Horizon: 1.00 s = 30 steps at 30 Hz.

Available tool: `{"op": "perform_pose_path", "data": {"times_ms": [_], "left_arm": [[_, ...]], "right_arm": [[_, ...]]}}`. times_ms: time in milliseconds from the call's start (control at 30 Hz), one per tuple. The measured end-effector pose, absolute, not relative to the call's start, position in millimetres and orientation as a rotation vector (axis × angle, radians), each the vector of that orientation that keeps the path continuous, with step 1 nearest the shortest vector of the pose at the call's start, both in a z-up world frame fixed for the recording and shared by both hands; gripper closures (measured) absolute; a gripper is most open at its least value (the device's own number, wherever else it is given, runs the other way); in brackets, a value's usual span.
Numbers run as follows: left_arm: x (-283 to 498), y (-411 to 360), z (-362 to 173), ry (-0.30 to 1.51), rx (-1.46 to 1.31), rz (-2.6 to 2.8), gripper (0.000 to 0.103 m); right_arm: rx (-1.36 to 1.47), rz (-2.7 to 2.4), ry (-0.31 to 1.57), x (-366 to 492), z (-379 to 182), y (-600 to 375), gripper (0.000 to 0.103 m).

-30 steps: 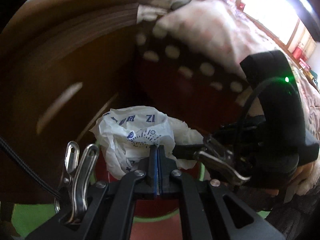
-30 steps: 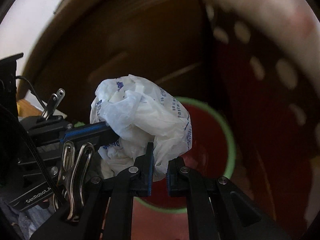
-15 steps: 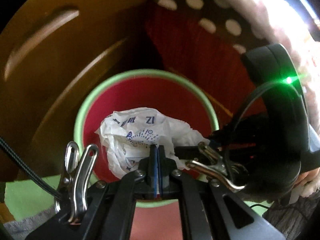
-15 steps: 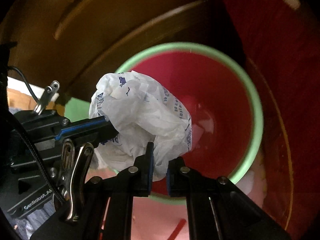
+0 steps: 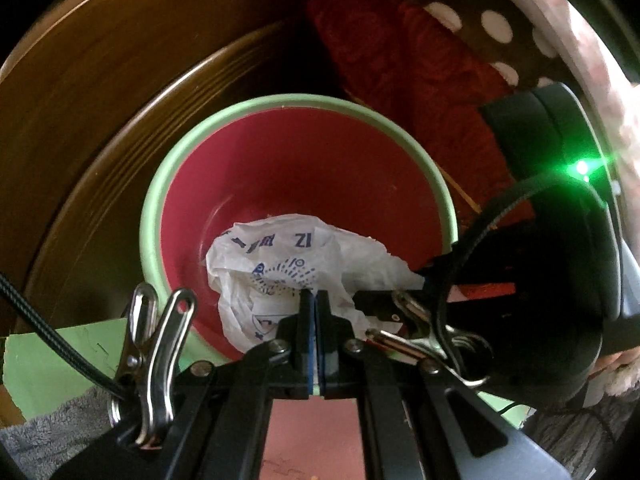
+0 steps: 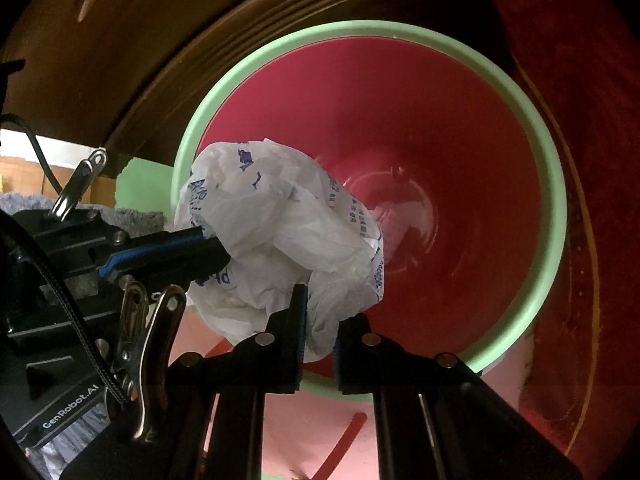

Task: Collect trash
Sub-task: 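Open the right gripper to drop the white bag into the red bin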

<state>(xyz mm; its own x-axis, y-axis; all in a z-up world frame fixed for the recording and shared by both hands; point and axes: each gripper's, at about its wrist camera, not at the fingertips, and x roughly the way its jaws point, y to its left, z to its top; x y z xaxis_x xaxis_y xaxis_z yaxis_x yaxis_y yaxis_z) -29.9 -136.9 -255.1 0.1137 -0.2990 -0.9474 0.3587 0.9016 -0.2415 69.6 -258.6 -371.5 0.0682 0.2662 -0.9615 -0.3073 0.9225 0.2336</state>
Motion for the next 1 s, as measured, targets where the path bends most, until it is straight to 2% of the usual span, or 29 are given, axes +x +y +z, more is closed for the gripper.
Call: {"op": "perform_pose_path", "data": {"times_ms": [633, 800, 1000], "left_arm": [[-29.3, -144.9, -260.3, 1.399, 0.072, -0.477, 0.103], [-30.4, -146.8, -259.4, 1.397, 0.086, -0.467, 0.093], [-31.4, -143.4, -255.0, 1.366, 0.122, -0.431, 0.071]], "right_arm": [[-0.076, 0.413, 1.465, 63.6, -376.0, -247.2, 0.091], [-0.097, 0.394, 1.456, 61.9, -372.3, -248.5, 0.091], [-0.103, 0.379, 1.444, 61.1, -365.8, -252.6, 0.084]]}}
